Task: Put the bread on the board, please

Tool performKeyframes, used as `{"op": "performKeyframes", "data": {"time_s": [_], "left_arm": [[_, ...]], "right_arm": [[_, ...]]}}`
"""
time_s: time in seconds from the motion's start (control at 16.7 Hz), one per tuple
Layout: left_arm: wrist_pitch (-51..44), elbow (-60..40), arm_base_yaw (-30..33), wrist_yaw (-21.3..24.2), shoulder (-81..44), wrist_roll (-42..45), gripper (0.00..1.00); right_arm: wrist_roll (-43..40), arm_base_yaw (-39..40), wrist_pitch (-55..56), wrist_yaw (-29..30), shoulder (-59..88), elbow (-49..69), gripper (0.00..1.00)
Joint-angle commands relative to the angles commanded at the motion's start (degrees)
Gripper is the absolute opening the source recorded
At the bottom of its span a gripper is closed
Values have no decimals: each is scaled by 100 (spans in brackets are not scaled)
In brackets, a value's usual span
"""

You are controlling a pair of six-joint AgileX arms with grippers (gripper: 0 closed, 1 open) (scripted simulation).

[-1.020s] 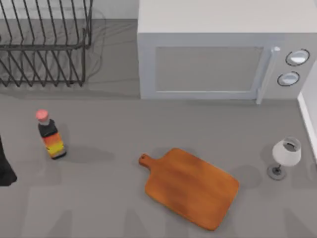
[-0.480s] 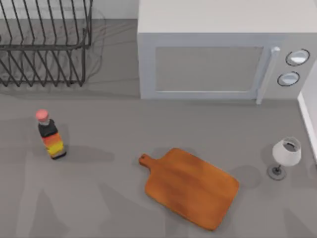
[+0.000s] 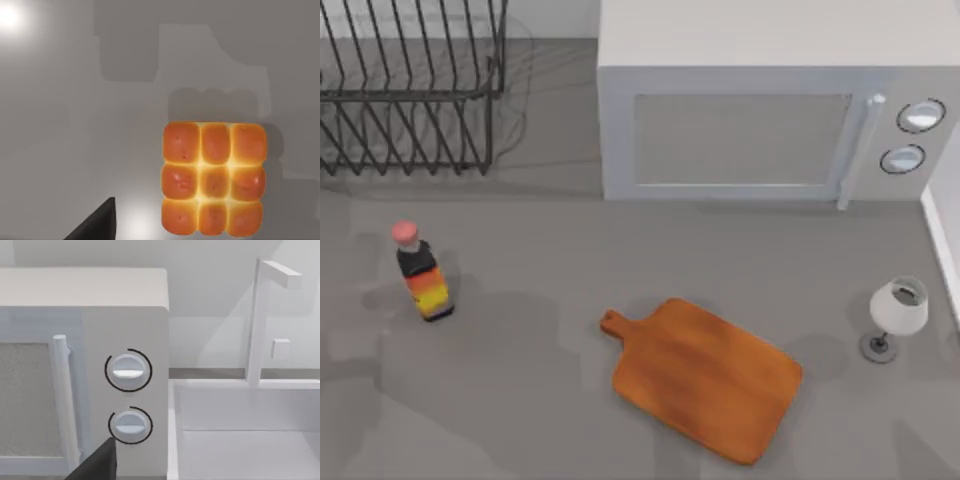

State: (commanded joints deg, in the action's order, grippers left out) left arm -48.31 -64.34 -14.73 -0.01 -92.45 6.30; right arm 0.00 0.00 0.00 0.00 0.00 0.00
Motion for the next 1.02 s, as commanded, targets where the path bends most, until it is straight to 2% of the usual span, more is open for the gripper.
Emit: {"op": "performKeyframes", "data": {"time_s": [0.24,0.66,1.02], "left_arm": [[-708,-584,-110,-8,-1032,190,100],[-800,-620,-96,-7,-1176,214,100],[352,-40,-126,-5,-1688,234,100]], "right_arm": [[0,0,0,0,0,0,100],[0,0,0,0,0,0,100],[0,0,0,0,0,0,100]]}}
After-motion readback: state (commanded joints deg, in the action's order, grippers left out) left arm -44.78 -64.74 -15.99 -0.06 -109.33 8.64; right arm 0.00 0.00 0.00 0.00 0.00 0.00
